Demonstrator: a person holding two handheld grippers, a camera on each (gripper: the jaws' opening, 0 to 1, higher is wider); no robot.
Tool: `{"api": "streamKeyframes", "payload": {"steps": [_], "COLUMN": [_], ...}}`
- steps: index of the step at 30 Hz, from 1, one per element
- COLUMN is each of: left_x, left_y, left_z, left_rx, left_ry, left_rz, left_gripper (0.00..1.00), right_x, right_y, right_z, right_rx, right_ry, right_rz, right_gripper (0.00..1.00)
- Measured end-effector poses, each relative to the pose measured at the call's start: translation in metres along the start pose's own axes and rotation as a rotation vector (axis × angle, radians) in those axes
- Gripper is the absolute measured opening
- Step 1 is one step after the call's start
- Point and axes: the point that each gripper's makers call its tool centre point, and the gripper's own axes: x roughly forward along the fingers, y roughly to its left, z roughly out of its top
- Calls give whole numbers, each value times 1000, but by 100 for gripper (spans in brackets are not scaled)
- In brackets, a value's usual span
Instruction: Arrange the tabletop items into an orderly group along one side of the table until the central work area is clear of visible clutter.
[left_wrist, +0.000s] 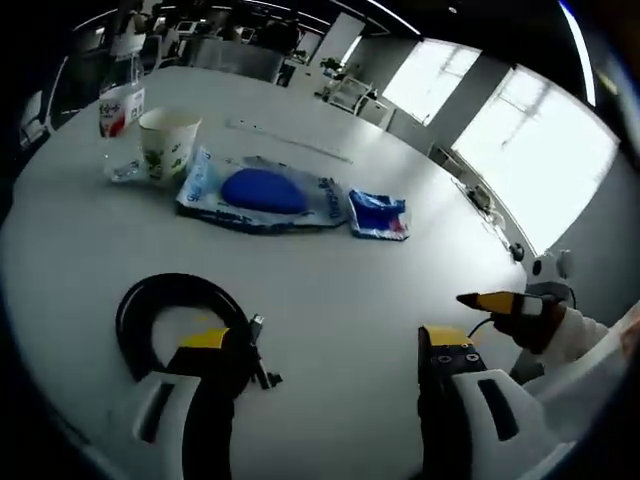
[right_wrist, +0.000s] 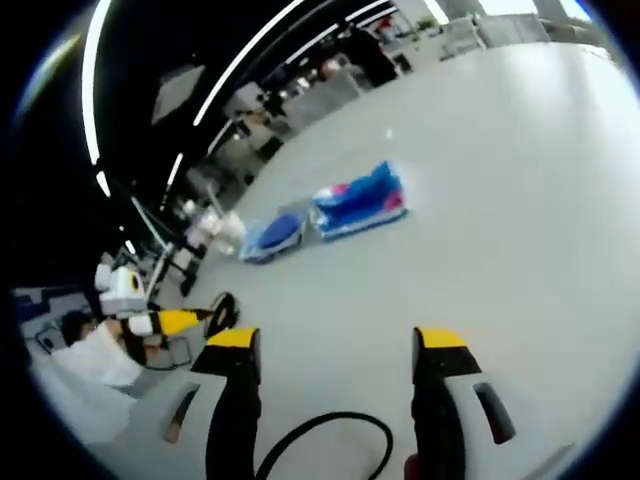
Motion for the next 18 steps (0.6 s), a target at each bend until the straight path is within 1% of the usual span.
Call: {"api": "streamKeyframes", "payload": {"steps": [3,5,11,14,18], "left_x": [-5,-8,-19,-22,-24], "left_y": [7,9,25,34,41], "left_z": [-1,0,-6,-11,-15], "left_rx": [24,22,-14,-35,-14], "left_ry": [2,-6,-27,-26,-9], "left_rz": [39,50,95,118,148], "left_gripper": [76,75,74,74,74], "right_x": [2,5,7,6,4], "right_y": [3,5,11,12,8], "right_z": [2,-1,-14,-15,-13], "right_rx": [-2,-6,9,1,12], "right_ry": [-1,9,45,52,47], "right_rz": [9,17,42,44,38], "right_gripper": [57,57,55,55,54]}}
